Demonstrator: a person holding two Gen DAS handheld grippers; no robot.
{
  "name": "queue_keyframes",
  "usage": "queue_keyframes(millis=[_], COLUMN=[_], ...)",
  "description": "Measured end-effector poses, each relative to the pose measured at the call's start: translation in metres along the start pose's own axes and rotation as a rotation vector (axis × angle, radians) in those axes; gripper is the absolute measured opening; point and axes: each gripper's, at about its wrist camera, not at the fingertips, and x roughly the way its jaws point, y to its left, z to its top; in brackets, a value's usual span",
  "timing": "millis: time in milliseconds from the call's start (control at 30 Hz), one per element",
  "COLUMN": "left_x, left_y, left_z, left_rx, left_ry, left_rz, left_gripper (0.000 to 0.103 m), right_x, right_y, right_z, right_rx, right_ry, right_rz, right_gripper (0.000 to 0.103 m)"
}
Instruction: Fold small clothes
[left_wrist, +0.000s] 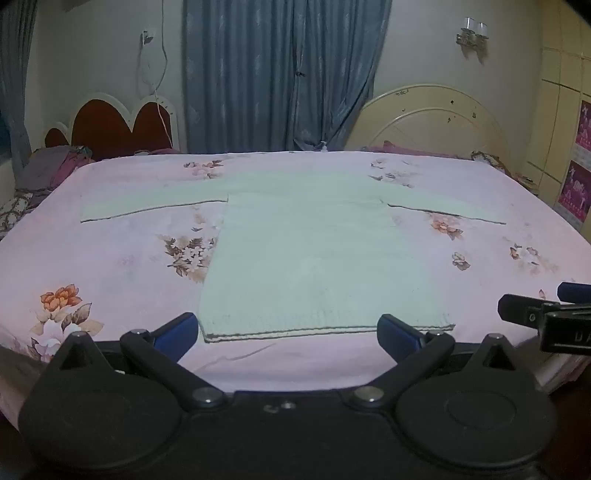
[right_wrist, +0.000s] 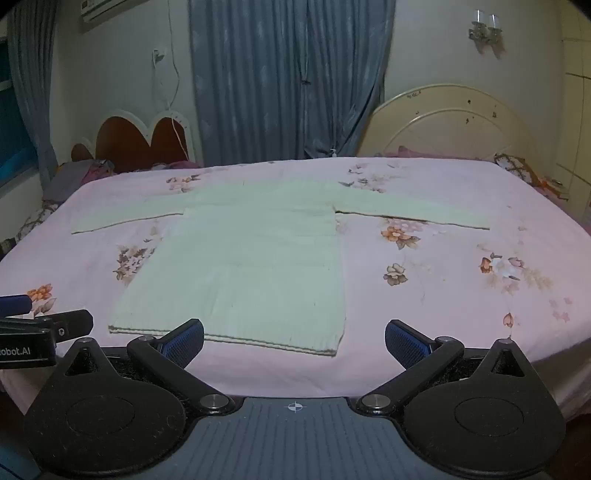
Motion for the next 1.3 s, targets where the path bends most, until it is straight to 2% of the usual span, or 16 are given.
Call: queue_keyframes(millis=[1300], left_x=[-0.006], left_y=[-0.001], left_z=[0.002], left_rx=[0.014], left_ry=[-0.008], left_rz=[0.014], left_gripper=[0.103], right_x=[-0.009], right_y=[0.009], right_z=[0.007], right_rx=[-0.019], right_ry=[-0.010], right_rz=[0.004], right_gripper=[0.103])
